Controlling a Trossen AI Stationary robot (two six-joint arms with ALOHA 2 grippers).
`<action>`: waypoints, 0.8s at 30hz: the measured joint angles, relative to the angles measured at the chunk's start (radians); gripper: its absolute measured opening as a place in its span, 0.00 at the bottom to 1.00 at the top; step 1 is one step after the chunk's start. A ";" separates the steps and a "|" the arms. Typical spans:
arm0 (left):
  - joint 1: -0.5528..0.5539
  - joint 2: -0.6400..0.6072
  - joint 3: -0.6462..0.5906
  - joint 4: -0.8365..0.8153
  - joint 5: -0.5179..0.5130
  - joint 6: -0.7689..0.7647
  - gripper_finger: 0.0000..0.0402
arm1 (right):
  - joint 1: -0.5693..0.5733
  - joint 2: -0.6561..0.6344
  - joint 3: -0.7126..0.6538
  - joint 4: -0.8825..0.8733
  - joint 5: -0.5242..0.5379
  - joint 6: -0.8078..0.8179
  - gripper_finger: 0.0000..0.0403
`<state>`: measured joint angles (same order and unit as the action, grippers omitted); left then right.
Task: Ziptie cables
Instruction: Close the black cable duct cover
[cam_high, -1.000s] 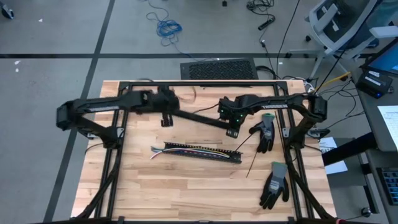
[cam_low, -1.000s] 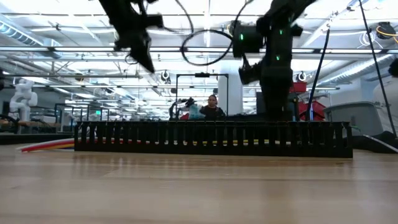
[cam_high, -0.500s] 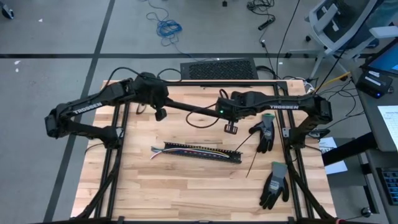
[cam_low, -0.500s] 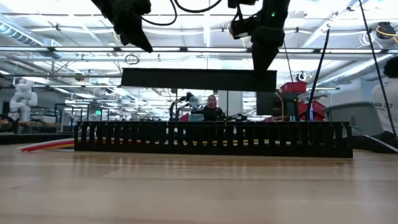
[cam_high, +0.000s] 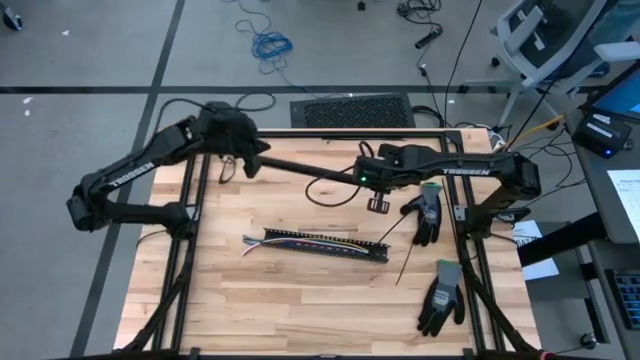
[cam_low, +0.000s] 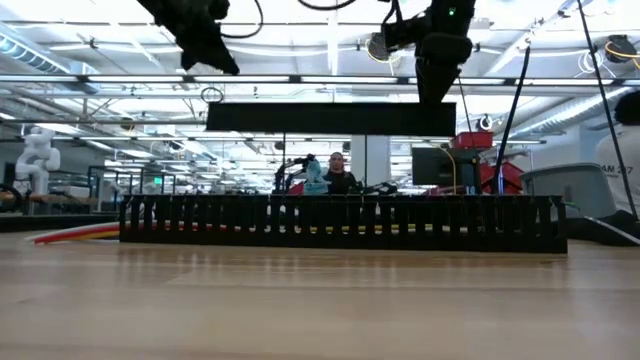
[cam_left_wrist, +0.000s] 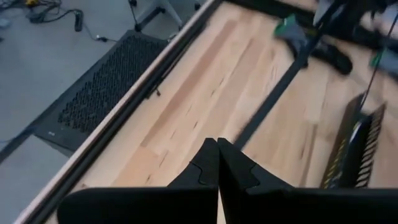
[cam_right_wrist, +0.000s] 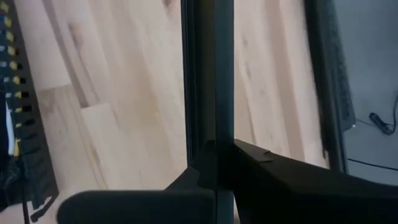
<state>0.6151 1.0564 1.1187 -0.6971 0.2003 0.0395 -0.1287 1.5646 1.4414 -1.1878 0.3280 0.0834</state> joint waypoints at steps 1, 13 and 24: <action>0.012 -0.011 0.000 -0.001 0.004 -0.007 0.00 | 0.000 -0.011 0.000 0.000 0.011 0.012 0.00; 0.047 -0.074 -0.131 0.005 0.169 -0.157 0.00 | 0.011 -0.087 0.000 -0.015 0.071 0.060 0.00; 0.046 -0.337 -0.376 0.175 0.061 -0.343 0.00 | 0.077 -0.118 0.000 0.011 0.126 0.111 0.00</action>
<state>0.6609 0.7194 0.7429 -0.5224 0.2610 -0.3034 -0.0519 1.4464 1.4414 -1.1768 0.4541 0.1942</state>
